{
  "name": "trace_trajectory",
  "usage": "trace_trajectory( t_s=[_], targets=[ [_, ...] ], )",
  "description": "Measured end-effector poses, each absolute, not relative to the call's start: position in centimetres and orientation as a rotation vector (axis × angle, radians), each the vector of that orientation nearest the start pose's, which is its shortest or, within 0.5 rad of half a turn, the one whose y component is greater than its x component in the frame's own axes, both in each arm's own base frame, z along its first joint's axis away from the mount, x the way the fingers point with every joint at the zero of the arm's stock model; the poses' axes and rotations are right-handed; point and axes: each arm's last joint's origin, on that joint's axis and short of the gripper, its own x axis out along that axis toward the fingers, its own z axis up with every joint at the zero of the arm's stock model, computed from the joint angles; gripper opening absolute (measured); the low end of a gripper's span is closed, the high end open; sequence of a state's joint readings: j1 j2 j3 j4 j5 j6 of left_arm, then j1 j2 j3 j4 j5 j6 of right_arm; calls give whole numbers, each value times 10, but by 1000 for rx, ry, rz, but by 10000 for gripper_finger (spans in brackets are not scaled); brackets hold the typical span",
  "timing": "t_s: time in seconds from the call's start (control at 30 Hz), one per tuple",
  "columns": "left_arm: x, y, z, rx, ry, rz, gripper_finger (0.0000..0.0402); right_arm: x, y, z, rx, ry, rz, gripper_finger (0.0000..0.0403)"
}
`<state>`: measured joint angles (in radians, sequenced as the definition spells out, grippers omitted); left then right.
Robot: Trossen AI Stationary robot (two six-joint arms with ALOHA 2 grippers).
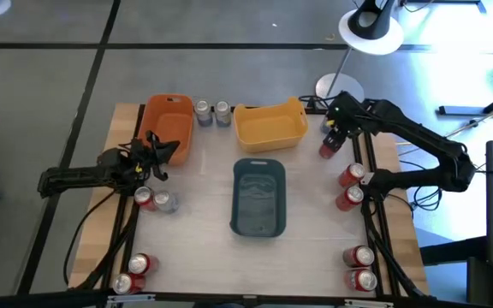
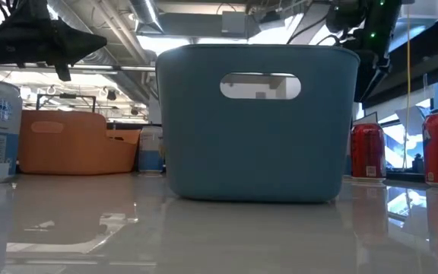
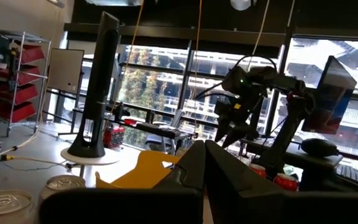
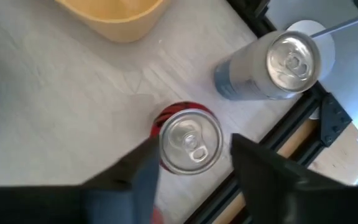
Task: Sort soda cans
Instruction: Put the top red soda can into the yellow bin
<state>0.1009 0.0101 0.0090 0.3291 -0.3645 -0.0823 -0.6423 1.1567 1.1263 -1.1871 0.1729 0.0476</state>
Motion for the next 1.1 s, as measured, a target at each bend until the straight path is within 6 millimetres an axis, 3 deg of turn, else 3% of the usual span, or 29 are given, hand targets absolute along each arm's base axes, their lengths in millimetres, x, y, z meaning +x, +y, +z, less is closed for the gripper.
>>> trace_trajectory(
  t_s=[0.2, 0.4, 0.63, 1.1],
  targets=[
    [89, 19, 196, -121, -344, 448, 0, 156, -123, 302, 334, 1220, -738, 331],
    [89, 19, 196, -123, -342, 447, 0, 155, -124, 303, 312, 1215, -803, 376],
    [89, 19, 196, -115, -341, 449, 0, 157, -126, 299, 372, 1211, -843, 380],
    [89, 19, 196, -139, -347, 444, 0, 163, -151, 272, 586, 1299, -877, 358]
  ],
)
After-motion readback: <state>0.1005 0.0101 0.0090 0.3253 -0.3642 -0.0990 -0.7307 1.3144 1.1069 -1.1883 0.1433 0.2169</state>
